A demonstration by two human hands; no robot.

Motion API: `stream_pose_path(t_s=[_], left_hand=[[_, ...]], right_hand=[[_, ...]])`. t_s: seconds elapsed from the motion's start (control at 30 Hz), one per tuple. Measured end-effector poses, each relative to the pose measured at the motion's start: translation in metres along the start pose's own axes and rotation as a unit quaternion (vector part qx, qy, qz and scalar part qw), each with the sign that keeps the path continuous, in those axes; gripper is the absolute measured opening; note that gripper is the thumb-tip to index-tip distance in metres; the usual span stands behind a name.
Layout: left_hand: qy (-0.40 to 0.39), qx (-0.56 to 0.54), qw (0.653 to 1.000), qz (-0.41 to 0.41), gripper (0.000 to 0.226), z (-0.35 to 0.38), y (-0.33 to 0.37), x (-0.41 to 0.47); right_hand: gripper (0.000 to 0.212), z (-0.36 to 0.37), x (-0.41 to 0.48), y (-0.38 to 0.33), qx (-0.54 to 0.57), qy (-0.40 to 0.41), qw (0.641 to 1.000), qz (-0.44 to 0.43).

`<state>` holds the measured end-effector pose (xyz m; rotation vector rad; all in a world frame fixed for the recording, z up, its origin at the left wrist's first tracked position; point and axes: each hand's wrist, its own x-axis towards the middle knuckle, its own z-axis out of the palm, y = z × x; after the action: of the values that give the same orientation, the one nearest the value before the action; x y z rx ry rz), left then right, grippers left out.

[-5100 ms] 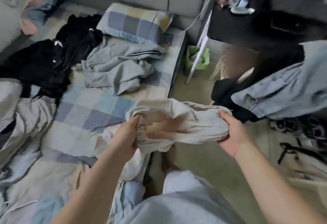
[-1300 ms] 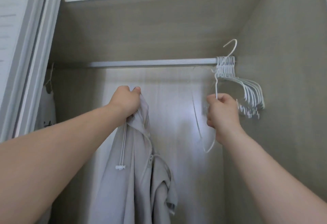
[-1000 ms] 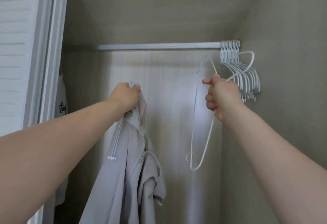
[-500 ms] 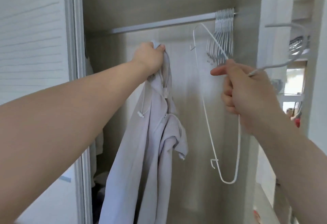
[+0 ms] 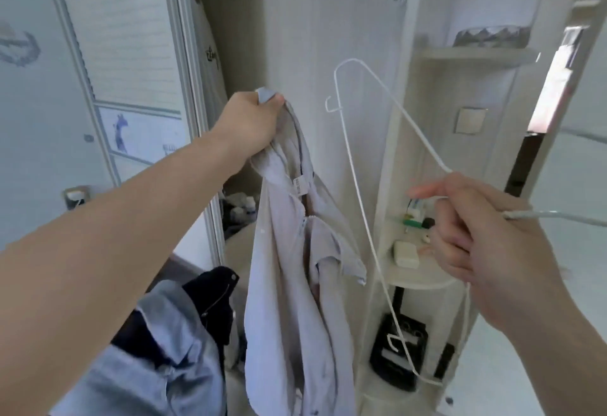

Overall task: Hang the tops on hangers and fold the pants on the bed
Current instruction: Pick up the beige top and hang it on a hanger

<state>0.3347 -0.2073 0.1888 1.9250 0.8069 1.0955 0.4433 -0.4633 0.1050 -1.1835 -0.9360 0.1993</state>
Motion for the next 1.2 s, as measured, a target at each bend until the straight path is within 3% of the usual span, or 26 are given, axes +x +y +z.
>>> stream_pose_path(t_s=[0.27,0.37,0.63,0.73,0.9,1.03,1.13,1.2], left_hand=[[-0.040,0.049,0.991,-0.118,0.051,0.010,-0.095,-0.132],[-0.068,0.070,0.985,-0.144,0.046,0.014,-0.121,-0.177],[-0.130,0.118,0.969,-0.174,0.045,0.013,-0.154,-0.278],[-0.171,0.150,0.957,-0.182,0.042,0.013,-0.152,-0.302],[-0.213,0.130,0.944,-0.216,0.047,0.011,-0.140,-0.334],[-0.209,0.058,0.951,-0.220,0.046,0.013,-0.125,-0.348],[-0.209,0.038,0.946,-0.245,0.043,0.010,-0.122,-0.353],[-0.211,0.061,0.944,-0.247,0.030,0.007,-0.122,-0.356]], right_hand=[[0.043,-0.050,-0.129,0.050,-0.044,-0.116,0.980,0.156],[0.039,-0.062,-0.163,0.065,-0.085,-0.176,0.960,0.202],[0.035,-0.057,-0.221,0.092,-0.159,-0.283,0.914,0.244],[0.035,-0.047,-0.232,0.097,-0.221,-0.323,0.893,0.221],[0.039,-0.030,-0.245,0.102,-0.246,-0.338,0.888,0.190],[0.040,0.002,-0.252,0.120,-0.214,-0.359,0.880,0.227],[0.039,0.016,-0.263,0.128,-0.140,-0.293,0.910,0.259],[0.035,0.013,-0.269,0.130,-0.100,-0.257,0.930,0.243]])
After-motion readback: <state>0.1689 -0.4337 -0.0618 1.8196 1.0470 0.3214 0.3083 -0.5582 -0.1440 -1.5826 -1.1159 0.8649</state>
